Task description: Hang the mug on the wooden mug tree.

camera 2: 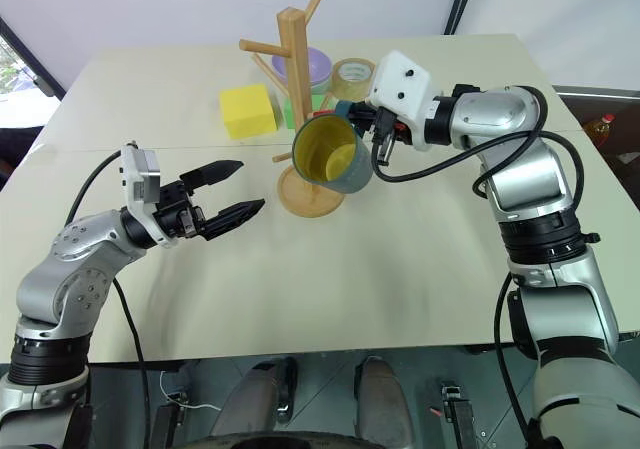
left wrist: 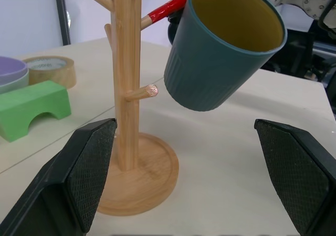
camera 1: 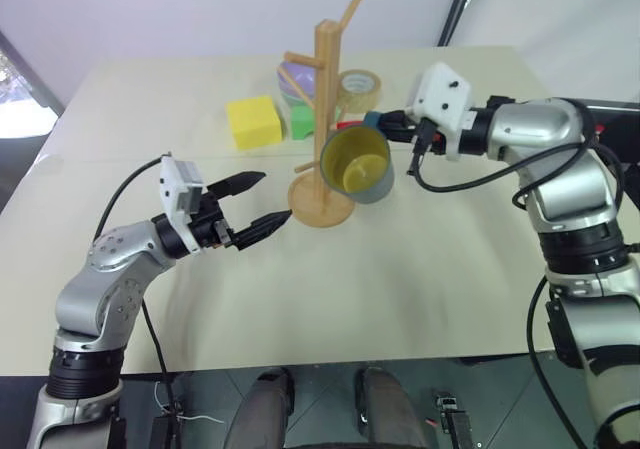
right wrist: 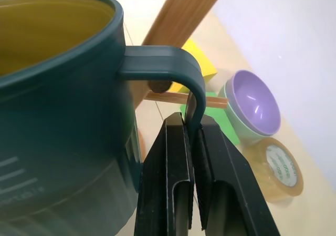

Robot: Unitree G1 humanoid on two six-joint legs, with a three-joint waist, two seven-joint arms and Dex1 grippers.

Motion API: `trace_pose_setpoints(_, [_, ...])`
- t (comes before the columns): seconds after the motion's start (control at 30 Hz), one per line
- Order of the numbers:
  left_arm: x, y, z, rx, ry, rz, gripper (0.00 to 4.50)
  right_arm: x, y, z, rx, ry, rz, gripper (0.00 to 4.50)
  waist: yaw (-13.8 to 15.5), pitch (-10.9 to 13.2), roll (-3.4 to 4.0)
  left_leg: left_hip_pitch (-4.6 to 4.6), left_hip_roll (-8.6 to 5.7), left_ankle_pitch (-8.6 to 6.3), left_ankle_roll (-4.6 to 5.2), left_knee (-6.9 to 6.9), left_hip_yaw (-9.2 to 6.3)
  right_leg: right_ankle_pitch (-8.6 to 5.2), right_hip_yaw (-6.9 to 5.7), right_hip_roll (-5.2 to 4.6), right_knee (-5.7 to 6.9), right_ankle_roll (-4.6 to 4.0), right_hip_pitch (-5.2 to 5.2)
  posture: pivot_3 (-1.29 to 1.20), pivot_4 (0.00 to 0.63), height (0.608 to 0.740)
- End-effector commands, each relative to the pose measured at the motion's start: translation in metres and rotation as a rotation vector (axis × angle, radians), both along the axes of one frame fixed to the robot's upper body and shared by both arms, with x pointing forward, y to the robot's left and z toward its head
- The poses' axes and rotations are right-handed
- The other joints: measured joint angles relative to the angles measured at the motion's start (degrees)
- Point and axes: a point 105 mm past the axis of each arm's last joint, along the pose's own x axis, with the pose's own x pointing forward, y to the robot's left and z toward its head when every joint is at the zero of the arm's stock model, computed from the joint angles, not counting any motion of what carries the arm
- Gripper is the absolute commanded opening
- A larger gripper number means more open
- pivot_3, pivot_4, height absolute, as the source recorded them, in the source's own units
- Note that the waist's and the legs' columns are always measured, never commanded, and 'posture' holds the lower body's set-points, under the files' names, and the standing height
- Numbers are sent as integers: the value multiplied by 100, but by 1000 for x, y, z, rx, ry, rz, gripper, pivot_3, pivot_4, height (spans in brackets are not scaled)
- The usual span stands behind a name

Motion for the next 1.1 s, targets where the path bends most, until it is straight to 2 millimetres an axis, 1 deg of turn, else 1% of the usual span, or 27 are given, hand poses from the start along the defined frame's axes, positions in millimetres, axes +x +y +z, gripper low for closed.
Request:
trace_pose_setpoints(0.03, [-6,-2,12,-9,-50,-16,4500,-1,5,15,-1,-54,14,37,-1,0,0,0,0,0,0,0,0,0,0,0,1,0,0,0,150,740])
trace_pose_setpoints(0.27, [-8,-6,14,-14,-56,-34,4500,4,5,13,-7,-54,-2,37,0,0,0,2,0,5,-9,4,1,3,0,2,7,-4,1,0,150,740])
trace_pose_setpoints(0.33, [-8,-6,15,-15,-56,-35,4500,4,5,13,-7,-56,-1,661,2,0,0,2,0,7,-11,4,1,4,0,4,8,-5,0,0,150,740])
trace_pose_setpoints(0.37, [-8,-6,15,-14,-56,-36,4500,5,5,14,-5,-60,-3,868,3,0,0,2,0,7,-12,4,1,5,-1,5,9,-5,1,0,150,740])
trace_pose_setpoints(0.5, [-8,-6,15,-15,-57,-39,4500,7,1,19,0,-83,-25,2792,0,0,0,2,0,8,-13,4,1,5,-1,6,9,-6,0,0,150,740])
trace_pose_setpoints(0.63, [-8,-7,15,-14,-56,-41,4500,7,-7,24,-2,-110,-48,2792,-5,0,0,2,1,8,-13,3,1,5,-1,7,9,-5,-1,0,150,740])
trace_pose_setpoints(0.73, [-8,-7,14,-12,-56,-39,4500,6,-18,28,1,-119,-71,2792,1,0,0,2,1,8,-13,4,1,5,-1,8,10,-6,-1,0,150,740])
trace_pose_setpoints(0.8, [-8,-6,14,-12,-56,-36,4500,5,-30,31,30,-117,-97,2792,7,0,0,2,1,8,-13,4,2,5,-1,8,10,-6,-1,0,150,740])
trace_pose_setpoints(0.93, [-5,0,11,-19,-40,3,4500,4,-63,30,150,-108,-190,2792,19,-2,-3,2,2,8,-13,4,1,5,-1,8,9,-6,3,0,150,740])
trace_pose_setpoints(1.0, [-1,7,4,-18,-21,56,4500,3,-79,21,266,-80,-245,2792,15,-4,-5,2,2,8,-12,4,2,5,0,7,9,-6,3,0,150,740])
trace_pose_setpoints(1.07, [4,15,-6,-19,6,122,4500,1,-92,2,377,-35,-296,2792,16,-5,-4,3,3,8,-12,3,3,5,1,7,10,-6,3,0,150,740])
trace_pose_setpoints(1.1, [7,20,-10,-22,11,166,4500,0,-98,-12,422,-16,-325,2792,15,-6,-5,5,3,8,-12,2,3,5,1,8,10,-6,4,0,150,740])
